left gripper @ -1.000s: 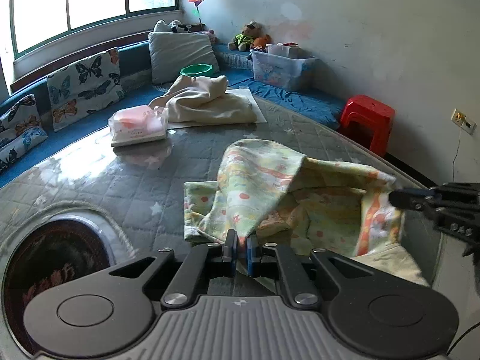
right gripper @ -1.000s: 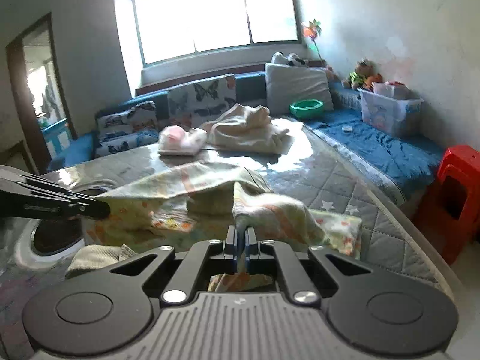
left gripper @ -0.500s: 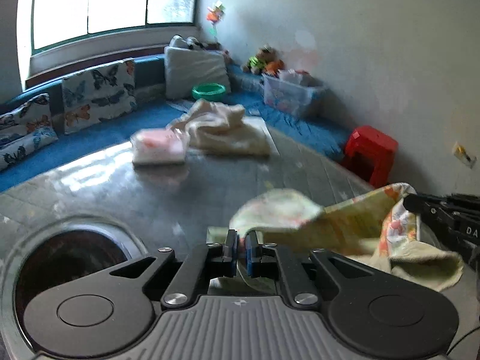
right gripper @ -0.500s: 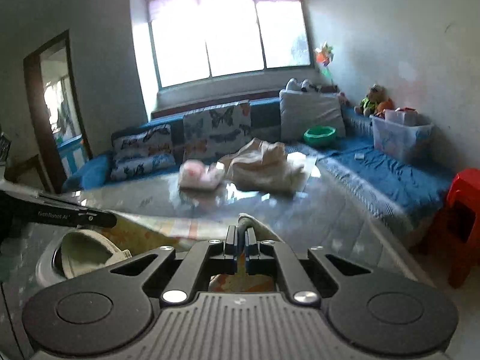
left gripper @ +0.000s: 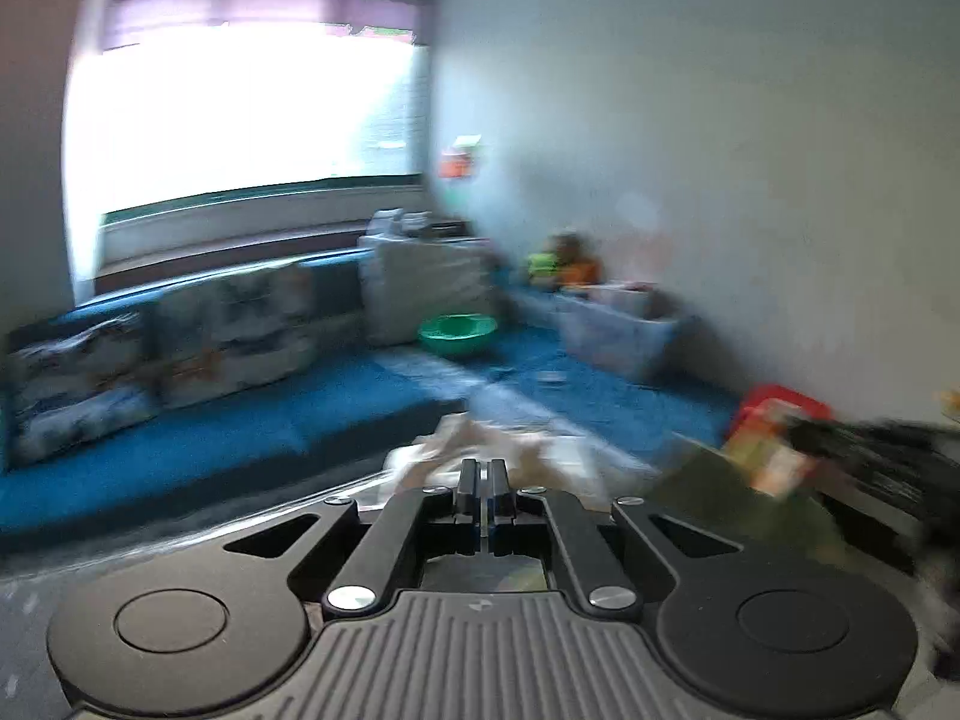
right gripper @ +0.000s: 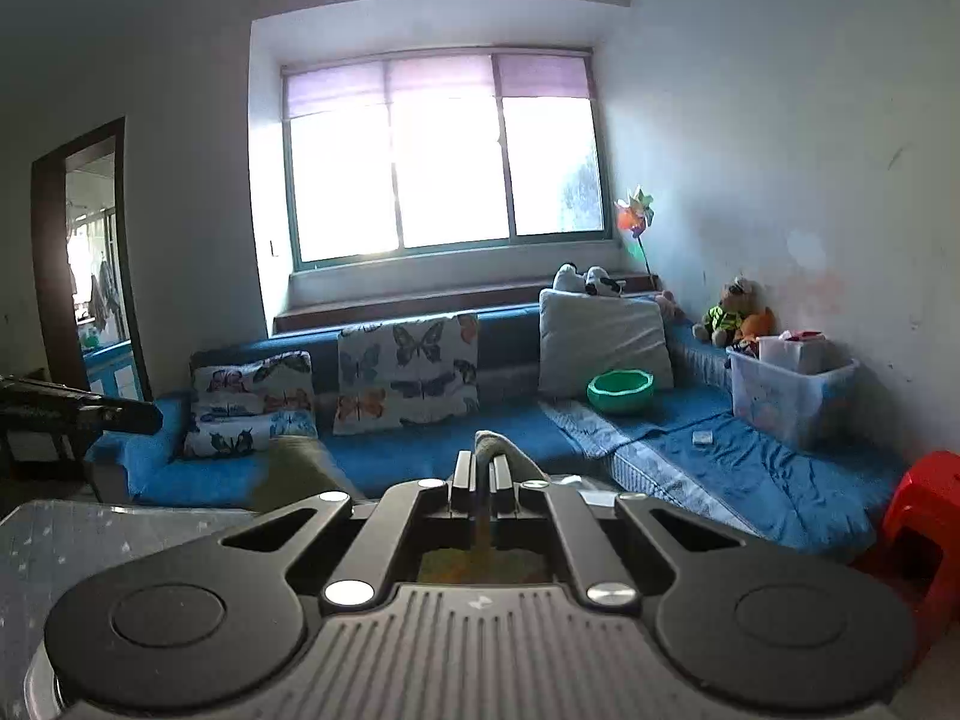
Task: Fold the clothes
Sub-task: 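Lift the shirt off the bed with both grippers and shake it open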
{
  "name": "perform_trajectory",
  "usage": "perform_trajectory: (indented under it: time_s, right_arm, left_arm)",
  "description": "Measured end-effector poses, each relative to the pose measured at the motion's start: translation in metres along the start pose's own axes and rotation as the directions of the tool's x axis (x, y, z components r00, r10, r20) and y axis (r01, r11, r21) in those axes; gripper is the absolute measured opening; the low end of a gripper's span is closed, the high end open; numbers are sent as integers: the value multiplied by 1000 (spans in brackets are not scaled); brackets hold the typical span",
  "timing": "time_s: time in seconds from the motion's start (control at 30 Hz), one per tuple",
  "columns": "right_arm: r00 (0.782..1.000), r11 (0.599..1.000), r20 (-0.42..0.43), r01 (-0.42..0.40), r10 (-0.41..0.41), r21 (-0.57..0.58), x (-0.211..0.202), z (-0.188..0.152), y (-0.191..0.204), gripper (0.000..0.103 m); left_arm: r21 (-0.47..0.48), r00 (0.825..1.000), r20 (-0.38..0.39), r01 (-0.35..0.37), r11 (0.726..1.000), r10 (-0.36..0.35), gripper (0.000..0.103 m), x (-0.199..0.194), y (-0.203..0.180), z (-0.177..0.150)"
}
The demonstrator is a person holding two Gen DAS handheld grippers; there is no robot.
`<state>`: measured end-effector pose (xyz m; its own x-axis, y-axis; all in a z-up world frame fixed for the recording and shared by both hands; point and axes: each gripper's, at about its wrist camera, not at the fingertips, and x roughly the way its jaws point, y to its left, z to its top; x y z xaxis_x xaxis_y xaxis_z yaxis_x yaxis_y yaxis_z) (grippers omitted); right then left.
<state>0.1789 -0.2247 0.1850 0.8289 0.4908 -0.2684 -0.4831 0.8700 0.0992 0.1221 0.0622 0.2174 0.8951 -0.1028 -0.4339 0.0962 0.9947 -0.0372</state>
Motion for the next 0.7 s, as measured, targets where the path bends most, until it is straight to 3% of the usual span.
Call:
perform_trajectory:
  time_s: [0.13, 0.2, 0.4, 0.6, 0.7]
  right_arm:
    - [1000, 1000, 7, -15, 16, -21, -8, -5, 5, 3]
    - [1000, 999, 10, -23, 24, -31, -12, -8, 8, 3]
    - [999, 998, 27, -42, 43, -38, -38, -15, 6, 3]
    - [997, 997, 33, -76, 77, -27, -84, -36, -1, 3]
    - [995, 995, 18, -98, 98, -10, -106, -51, -3, 3]
  left_arm:
    - [36, 994, -92, 59, 998, -55, 7, 15, -4, -39]
    - [44, 985, -150, 88, 995, -81, 22, 28, -8, -66]
    - [98, 964, -256, 98, 990, -70, 41, 70, -16, -119]
    - [136, 980, -172, 126, 983, -102, 68, 80, -15, -120]
    - [182, 978, -143, 177, 967, -152, 78, 83, -22, -115]
